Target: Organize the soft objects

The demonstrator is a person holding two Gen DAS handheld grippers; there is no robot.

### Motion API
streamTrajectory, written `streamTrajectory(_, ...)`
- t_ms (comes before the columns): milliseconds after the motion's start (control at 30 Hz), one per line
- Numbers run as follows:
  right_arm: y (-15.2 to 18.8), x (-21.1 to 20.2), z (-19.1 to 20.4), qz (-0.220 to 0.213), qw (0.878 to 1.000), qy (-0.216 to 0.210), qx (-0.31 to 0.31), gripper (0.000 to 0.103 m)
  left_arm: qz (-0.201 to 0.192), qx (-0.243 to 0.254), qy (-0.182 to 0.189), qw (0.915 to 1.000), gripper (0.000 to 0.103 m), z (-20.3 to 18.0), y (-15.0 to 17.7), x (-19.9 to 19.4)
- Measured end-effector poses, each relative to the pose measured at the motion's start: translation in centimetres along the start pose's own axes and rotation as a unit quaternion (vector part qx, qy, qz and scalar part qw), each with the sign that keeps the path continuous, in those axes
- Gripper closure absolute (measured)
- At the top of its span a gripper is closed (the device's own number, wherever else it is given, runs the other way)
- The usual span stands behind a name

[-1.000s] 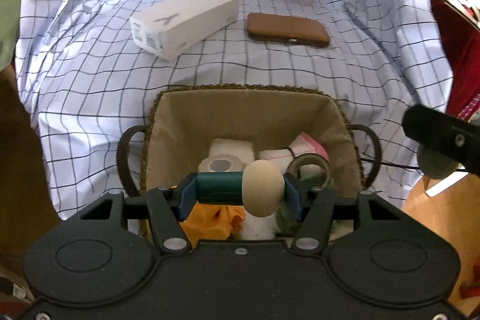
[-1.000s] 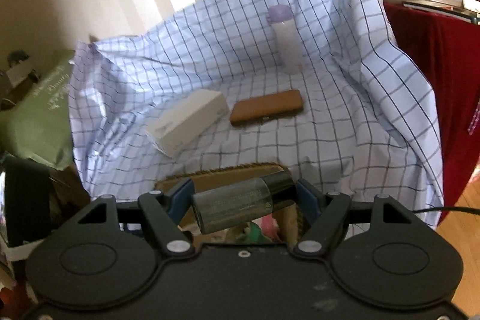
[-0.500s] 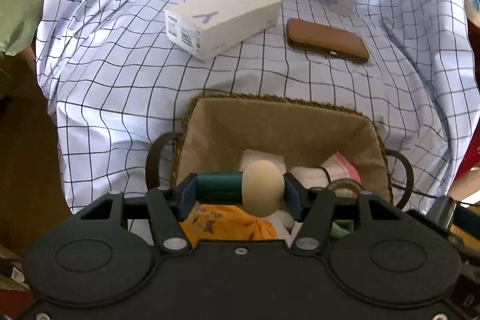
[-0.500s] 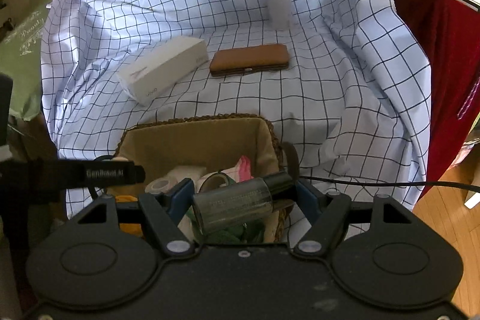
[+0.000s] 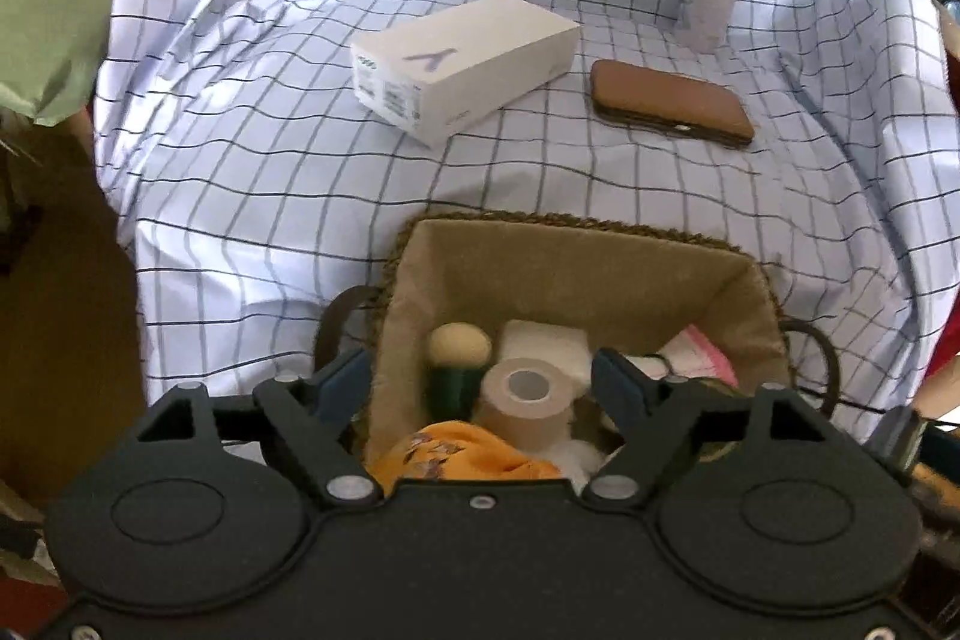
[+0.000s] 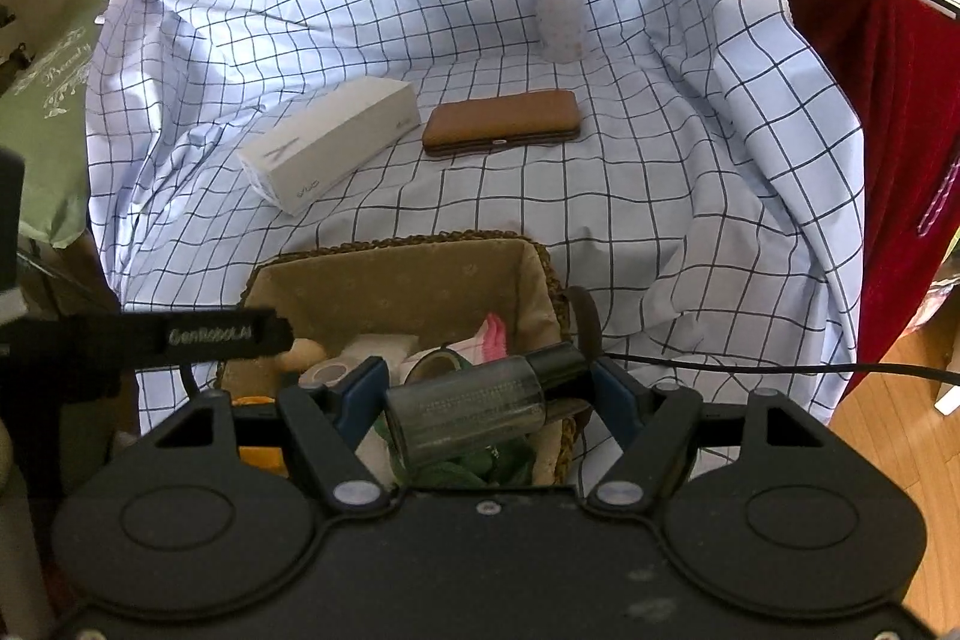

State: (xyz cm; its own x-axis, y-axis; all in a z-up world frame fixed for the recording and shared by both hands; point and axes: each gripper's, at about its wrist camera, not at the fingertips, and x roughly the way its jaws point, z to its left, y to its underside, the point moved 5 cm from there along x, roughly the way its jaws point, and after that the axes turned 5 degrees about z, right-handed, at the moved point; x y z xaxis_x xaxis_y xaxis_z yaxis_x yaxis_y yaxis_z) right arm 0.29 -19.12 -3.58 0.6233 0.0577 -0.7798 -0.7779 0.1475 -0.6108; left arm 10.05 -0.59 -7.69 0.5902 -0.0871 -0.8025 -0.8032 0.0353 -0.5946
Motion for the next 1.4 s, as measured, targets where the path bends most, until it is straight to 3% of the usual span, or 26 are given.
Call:
streamTrajectory(400,-2.0,-0.1,0.9,-0.022,1.000,-0.001,-0.004,0.030,-0.014,0.014,-0.032,0.9993,0.023,0.7,1.9,-1.3)
streamTrajectory(533,-3.3,0.0,2.4,-0.032,0.999,-0.007,-0.024,0.030,-0.018,0.015,-0.039,0.9990,0.016,0.8,2.5,-1.5)
streamTrajectory(733,-4.4,0.1,4.1,-0.045,0.998,-0.017,-0.040,0.029,-0.019,0.020,-0.044,0.9987,0.015,0.6,3.0,-1.5)
streamTrajectory(867,-5.4,0.1,4.6,-0.056,0.997,-0.033,-0.030,0.023,-0.018,0.021,-0.044,0.9986,0.015,0.6,3.0,-1.5)
streamTrajectory(1400,-2.6,-0.4,2.2,-0.041,0.999,0.001,-0.032,0.018,-0.024,0.020,-0.050,0.9982,0.014,0.7,3.2,-2.2)
